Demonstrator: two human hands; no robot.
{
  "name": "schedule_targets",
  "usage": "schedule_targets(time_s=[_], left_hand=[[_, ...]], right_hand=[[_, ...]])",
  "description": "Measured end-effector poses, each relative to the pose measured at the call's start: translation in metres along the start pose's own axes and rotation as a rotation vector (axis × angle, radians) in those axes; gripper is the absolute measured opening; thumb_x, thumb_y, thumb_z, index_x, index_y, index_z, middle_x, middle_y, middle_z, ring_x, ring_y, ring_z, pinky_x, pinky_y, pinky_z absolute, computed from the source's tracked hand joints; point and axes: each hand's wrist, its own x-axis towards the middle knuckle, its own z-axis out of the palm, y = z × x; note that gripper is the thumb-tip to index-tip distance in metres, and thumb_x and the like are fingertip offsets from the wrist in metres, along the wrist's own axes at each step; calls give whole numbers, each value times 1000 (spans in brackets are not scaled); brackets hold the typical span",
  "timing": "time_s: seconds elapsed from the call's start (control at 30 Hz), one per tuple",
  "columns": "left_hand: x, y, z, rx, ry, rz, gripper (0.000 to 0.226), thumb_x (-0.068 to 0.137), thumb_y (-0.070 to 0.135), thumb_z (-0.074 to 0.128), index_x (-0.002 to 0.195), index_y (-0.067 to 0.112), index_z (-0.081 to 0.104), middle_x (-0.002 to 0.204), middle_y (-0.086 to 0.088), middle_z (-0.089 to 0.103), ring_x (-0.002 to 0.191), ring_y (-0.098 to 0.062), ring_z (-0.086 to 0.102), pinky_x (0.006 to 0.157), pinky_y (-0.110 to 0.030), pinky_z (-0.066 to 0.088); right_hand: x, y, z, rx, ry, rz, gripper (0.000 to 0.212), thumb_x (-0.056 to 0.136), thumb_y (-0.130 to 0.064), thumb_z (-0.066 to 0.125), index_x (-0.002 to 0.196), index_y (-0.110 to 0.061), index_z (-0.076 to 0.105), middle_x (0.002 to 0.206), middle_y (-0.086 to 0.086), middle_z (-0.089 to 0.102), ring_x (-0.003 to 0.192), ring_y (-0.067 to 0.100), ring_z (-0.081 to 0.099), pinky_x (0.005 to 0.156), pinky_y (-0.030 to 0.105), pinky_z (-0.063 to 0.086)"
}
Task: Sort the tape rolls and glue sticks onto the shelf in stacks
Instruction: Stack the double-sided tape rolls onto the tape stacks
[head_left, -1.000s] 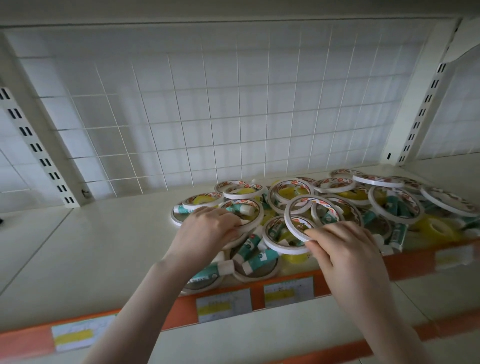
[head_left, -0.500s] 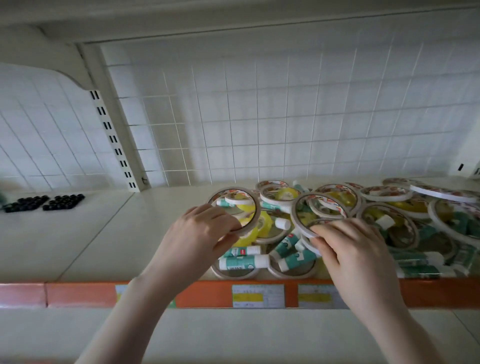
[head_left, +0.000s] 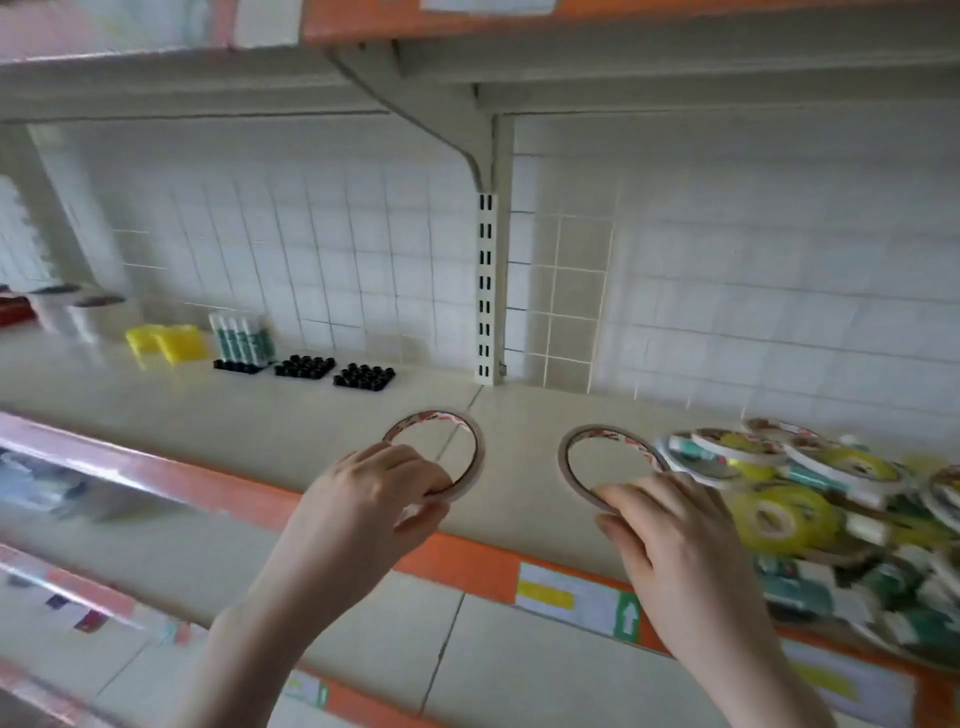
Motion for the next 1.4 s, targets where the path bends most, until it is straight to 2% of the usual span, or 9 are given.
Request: schedule_targets(time_s=[0.17, 0.57, 0.73, 0.83, 0.9, 1.03, 1.2, 1.27, 1.4], left_hand=[[-35, -97, -44, 10, 22, -19, 18, 78, 36, 51, 77, 24, 65, 72, 14, 58, 67, -6, 54, 58, -26, 46], [-85, -302, -133, 106, 64, -99, 15, 77, 37, 51, 80, 27, 62, 72, 14, 59, 68, -9, 56, 60, -26, 43], [-92, -380, -150, 137, 64, -133, 7, 75, 30, 63, 80, 26, 63, 71, 13, 60, 66, -11, 58, 56, -29, 50], [-94, -430, -159, 167, 50, -138, 15, 78, 37, 53, 80, 25, 63, 72, 13, 60, 67, -10, 57, 59, -26, 45], [-92, -466, -165, 165, 47, -148, 17, 78, 38, 50, 80, 26, 62, 72, 14, 59, 68, -10, 57, 58, -28, 49], [-85, -531, -187, 190, 67, -164, 18, 77, 38, 49, 80, 26, 62, 72, 14, 59, 68, -10, 57, 55, -30, 52], [-87, -603, -208, 186, 73, -192, 14, 76, 36, 56, 79, 25, 64, 72, 13, 61, 68, -11, 59, 53, -32, 52], [-85, -633, -213, 189, 88, -183, 10, 73, 32, 61, 78, 25, 66, 72, 13, 61, 66, -11, 59, 50, -32, 52], [-78, -695, -217, 147, 79, -124, 18, 76, 37, 55, 77, 23, 67, 70, 12, 60, 64, -12, 58, 49, -31, 51]], right_hand=[[36, -92, 58, 48, 17, -15, 13, 63, -17, 66, 76, -15, 68, 69, -3, 59, 73, 23, 54, 69, 30, 34], [126, -268, 174, 163, -12, -68, 9, 67, -13, 70, 76, -16, 70, 68, -4, 59, 67, 26, 58, 67, 31, 34], [166, -323, 231, 209, -59, -70, 27, 59, -3, 85, 80, -14, 71, 70, -2, 62, 69, 26, 58, 68, 34, 37], [193, -354, 269, 253, -14, -96, 18, 65, -5, 79, 79, -14, 71, 70, -2, 61, 69, 26, 59, 66, 32, 37], [214, -374, 294, 276, 17, -99, 12, 67, -11, 72, 78, -14, 71, 69, -3, 61, 67, 26, 59, 65, 32, 39], [260, -418, 336, 324, 56, -95, 13, 66, -16, 67, 77, -12, 73, 69, -1, 64, 64, 28, 61, 65, 32, 40], [301, -468, 380, 339, -27, -99, 11, 65, -18, 67, 73, -12, 72, 69, 0, 65, 66, 28, 61, 63, 34, 46], [315, -486, 398, 320, -72, -98, 9, 64, -20, 66, 71, -15, 71, 67, -2, 62, 65, 27, 59, 62, 32, 42], [344, -518, 436, 311, -142, -51, 6, 66, -20, 66, 71, -19, 70, 63, -5, 58, 63, 23, 56, 60, 27, 32]])
